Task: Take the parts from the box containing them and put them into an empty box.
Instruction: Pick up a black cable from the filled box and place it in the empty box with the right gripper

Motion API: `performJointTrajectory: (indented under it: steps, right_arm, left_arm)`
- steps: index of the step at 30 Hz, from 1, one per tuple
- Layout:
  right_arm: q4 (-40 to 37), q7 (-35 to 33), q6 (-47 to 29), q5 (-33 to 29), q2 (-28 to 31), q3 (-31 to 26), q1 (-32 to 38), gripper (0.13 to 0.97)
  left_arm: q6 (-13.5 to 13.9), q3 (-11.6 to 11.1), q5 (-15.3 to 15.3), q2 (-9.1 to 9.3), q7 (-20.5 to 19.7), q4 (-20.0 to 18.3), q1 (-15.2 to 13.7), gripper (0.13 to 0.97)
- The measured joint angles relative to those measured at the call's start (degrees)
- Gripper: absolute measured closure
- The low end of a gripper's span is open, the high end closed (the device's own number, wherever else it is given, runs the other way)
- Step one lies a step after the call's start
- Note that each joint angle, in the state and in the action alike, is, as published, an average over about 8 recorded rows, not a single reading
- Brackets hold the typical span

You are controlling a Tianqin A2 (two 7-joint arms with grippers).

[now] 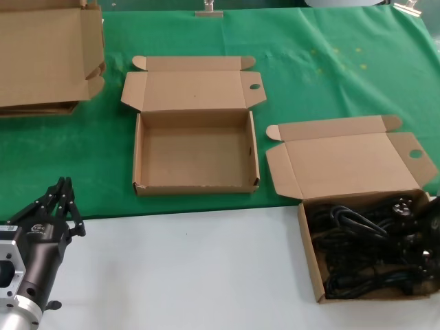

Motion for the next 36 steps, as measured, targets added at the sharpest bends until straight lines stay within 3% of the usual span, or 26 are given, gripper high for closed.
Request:
performJointTrajectory:
  steps: [9, 17, 26, 36]
  right_arm:
    - [2.25, -0.94, -3.04, 1.78, 1.18, 0.77, 2.32, 0.865]
    - [2.66, -3.25, -7.51, 2.72, 0.04, 0.21, 9.17, 0.867]
    - [-1.88, -4.67, -6.00, -0.70, -7.44, -2.39, 18.27, 0.868]
    - [-10.91, -10.52, 2.67, -4.69, -18.95, -5.64, 23.46, 0.868]
  left_arm:
    - [0.00, 0.00, 0.00, 0.00, 0.00, 0.00, 0.00, 0.925]
    - [0.00, 0.00, 0.00, 0.00, 0.00, 0.00, 0.00, 0.925]
    - [0.00, 0.00, 0.00, 0.00, 0.00, 0.00, 0.00, 0.925]
    - [0.00, 0.00, 0.00, 0.00, 0.00, 0.00, 0.00, 0.925]
